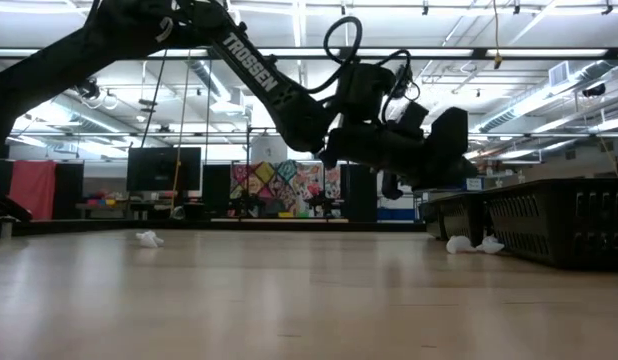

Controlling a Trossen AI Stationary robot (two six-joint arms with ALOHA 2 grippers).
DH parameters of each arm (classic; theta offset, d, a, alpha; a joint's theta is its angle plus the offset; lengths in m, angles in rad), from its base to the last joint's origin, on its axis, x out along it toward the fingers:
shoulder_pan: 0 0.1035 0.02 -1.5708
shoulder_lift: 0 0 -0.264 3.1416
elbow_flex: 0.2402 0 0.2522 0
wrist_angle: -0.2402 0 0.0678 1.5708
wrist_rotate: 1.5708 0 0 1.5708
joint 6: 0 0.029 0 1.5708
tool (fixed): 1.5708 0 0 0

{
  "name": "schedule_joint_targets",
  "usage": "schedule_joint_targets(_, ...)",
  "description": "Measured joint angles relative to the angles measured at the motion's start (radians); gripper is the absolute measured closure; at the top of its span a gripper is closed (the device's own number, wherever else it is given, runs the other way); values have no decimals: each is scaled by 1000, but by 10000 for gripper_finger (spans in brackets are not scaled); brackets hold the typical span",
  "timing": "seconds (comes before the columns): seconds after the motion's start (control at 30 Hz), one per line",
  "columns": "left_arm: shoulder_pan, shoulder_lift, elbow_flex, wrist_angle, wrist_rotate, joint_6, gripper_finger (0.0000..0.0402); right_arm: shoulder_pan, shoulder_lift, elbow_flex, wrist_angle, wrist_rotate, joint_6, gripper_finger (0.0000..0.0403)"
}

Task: Sort Halloween decoration
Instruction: Put the white ghost toy into the top black bin

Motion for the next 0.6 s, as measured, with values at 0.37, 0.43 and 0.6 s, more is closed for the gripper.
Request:
schedule_joint_targets(0.37,-20,-153,-8,-208,209,-47,247,15,-3,0,-16,-35,-11,271)
schedule_joint_targets(0.43,-45,-205,-11,-384,169,43,258,25,-12,0,-18,-33,-16,271)
schedule_joint_targets(0.6,-96,-325,-25,-643,65,211,285,39,-44,0,88,-24,-49,271)
